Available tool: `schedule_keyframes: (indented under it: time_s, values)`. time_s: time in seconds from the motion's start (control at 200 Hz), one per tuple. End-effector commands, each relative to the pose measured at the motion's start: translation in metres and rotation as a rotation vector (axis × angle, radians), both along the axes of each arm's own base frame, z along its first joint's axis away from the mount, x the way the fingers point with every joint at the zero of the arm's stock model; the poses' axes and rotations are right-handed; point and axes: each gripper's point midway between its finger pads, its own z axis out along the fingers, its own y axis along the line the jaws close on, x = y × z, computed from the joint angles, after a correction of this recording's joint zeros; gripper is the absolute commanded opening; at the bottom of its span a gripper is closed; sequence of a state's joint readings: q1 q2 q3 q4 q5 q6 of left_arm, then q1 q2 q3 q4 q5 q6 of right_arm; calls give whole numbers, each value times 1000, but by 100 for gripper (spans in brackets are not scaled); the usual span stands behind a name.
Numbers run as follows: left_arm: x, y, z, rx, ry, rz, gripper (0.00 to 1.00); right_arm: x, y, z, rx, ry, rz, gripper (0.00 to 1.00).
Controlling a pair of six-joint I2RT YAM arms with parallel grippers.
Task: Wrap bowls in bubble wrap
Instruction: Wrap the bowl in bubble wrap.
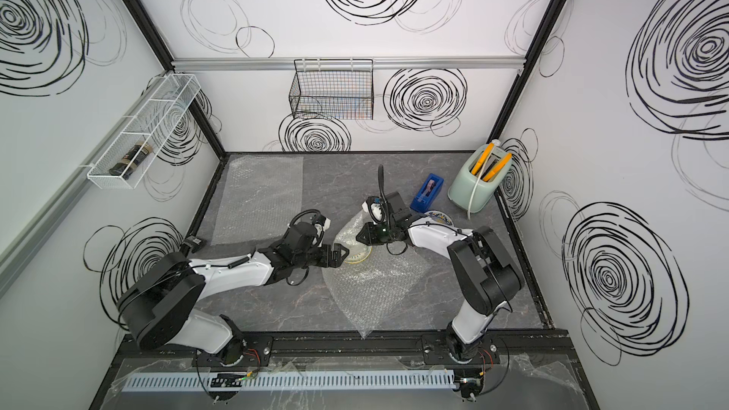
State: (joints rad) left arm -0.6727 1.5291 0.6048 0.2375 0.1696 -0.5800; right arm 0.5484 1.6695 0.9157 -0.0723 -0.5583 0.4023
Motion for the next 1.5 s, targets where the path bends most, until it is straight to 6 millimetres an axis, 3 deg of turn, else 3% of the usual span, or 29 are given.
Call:
schedule_keyframes:
  time_s: [0.0, 0.205, 0.3, 0.375, 0.46, 0.57, 0.785, 0.956, 1.161, 1.241, 1.496]
  values:
    - [14, -9, 0, 26, -26, 6, 92, 0, 0, 12, 3, -42, 10, 20]
    - [28, -1, -6, 132, -55, 20, 88, 15, -14, 31, 23, -83, -30, 29]
    - [34, -2, -11, 172, -55, 5, 87, 34, -29, 51, 83, -111, -70, 37]
    - [37, -3, -18, 193, -49, -4, 86, 59, -52, 62, 107, -149, -139, 48]
    - [42, -2, -25, 198, -29, -10, 82, 86, -88, 58, 94, -152, -245, 53]
    - [48, 3, -29, 228, -35, -6, 78, 110, -110, 43, 57, -157, -282, 58]
    - [58, 7, -27, 276, -62, -59, 67, 131, -98, 22, 23, -168, -196, 61]
    - [79, 14, -23, 342, -85, -94, 66, 127, -80, 13, -69, -310, -23, 68]
    - [98, 20, -22, 332, -98, -104, 66, 107, -83, 15, -103, -530, 111, 85]
    - [101, 21, -24, 329, -91, -110, 66, 102, -84, 15, -103, -550, 163, 86]
    - [96, 18, -32, 316, -88, -147, 66, 119, -90, 4, -119, -489, 169, 87]
